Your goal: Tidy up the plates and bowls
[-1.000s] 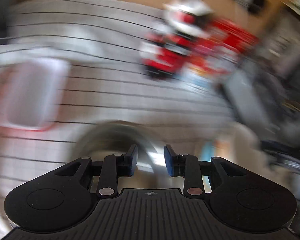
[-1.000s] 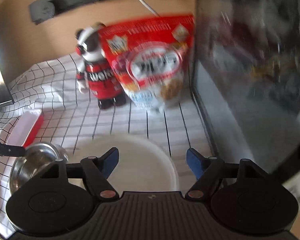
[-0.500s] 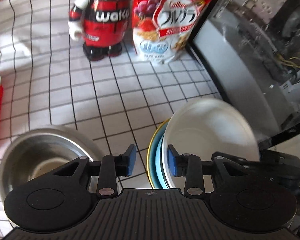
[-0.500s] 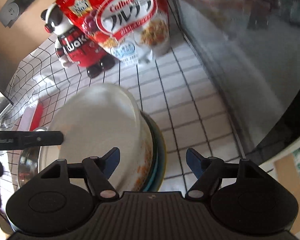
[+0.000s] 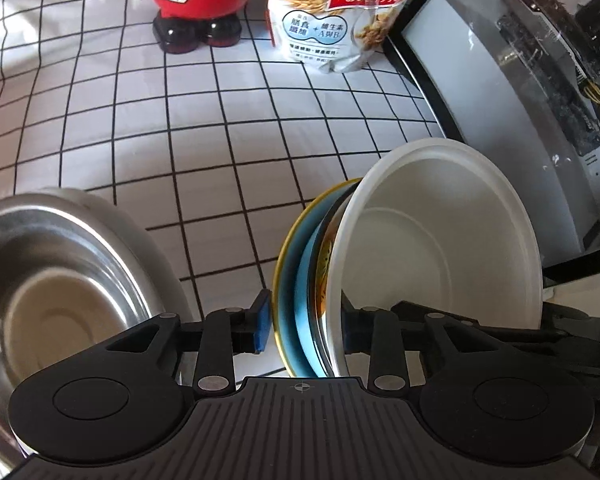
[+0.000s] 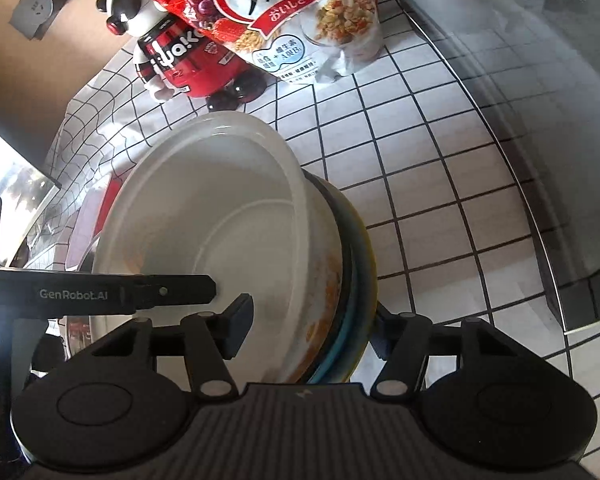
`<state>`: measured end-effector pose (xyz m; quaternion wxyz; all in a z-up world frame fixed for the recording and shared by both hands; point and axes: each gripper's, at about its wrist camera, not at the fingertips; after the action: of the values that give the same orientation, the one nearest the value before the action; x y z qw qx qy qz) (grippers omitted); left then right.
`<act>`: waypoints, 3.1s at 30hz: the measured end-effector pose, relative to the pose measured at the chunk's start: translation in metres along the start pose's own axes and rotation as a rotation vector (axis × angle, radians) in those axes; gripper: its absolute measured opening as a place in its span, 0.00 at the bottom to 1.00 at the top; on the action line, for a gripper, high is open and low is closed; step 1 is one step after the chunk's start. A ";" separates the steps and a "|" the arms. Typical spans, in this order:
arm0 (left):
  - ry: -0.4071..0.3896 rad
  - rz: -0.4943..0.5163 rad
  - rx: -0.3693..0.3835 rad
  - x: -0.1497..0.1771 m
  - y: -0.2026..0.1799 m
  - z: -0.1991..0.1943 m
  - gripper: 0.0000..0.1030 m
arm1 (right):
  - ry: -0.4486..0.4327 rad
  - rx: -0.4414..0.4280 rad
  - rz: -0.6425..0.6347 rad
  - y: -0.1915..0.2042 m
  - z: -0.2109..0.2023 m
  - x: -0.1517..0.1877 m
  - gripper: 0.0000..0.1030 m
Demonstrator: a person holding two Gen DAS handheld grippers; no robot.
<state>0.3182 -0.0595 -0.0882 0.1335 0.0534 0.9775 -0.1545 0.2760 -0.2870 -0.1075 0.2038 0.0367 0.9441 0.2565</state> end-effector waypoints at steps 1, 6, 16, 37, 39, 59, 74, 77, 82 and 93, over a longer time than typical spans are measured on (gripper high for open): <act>-0.004 -0.004 -0.004 0.001 0.000 -0.001 0.32 | 0.000 0.000 -0.003 0.001 0.000 0.000 0.60; -0.001 -0.021 -0.046 0.006 0.002 -0.007 0.41 | 0.012 -0.033 0.007 0.006 0.004 0.000 0.60; -0.038 -0.086 -0.024 0.021 0.017 -0.028 0.40 | 0.018 -0.034 -0.074 0.022 0.012 0.001 0.60; 0.011 -0.002 -0.099 0.018 -0.001 -0.018 0.45 | 0.019 -0.095 -0.061 0.009 0.020 0.001 0.52; 0.017 -0.011 -0.094 0.019 -0.001 -0.021 0.45 | 0.021 -0.116 -0.035 0.005 0.020 0.000 0.52; 0.020 0.013 -0.162 0.007 -0.010 -0.033 0.47 | 0.055 -0.166 -0.063 0.002 0.026 -0.002 0.48; 0.059 0.087 -0.199 0.009 -0.016 -0.016 0.46 | 0.044 -0.169 -0.049 0.002 0.022 -0.002 0.49; 0.060 0.086 -0.193 0.009 -0.015 -0.017 0.46 | 0.044 -0.171 -0.033 0.001 0.021 0.000 0.49; 0.073 0.098 -0.182 0.015 -0.017 -0.018 0.45 | 0.060 -0.174 -0.008 0.001 0.016 0.005 0.49; 0.043 0.228 -0.224 0.024 -0.033 -0.015 0.48 | 0.038 -0.117 -0.083 0.013 0.007 0.022 0.54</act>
<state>0.2867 -0.0841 -0.0720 0.1342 0.1522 0.9788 -0.0270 0.2587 -0.2692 -0.1145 0.1981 -0.0194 0.9319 0.3031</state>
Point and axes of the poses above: each gripper's, at about its wrist camera, not at the fingertips, and z roughly the way its jaws point, y to its left, x to its underside, and after that the axes turned 2 degrees about -x, right-handed
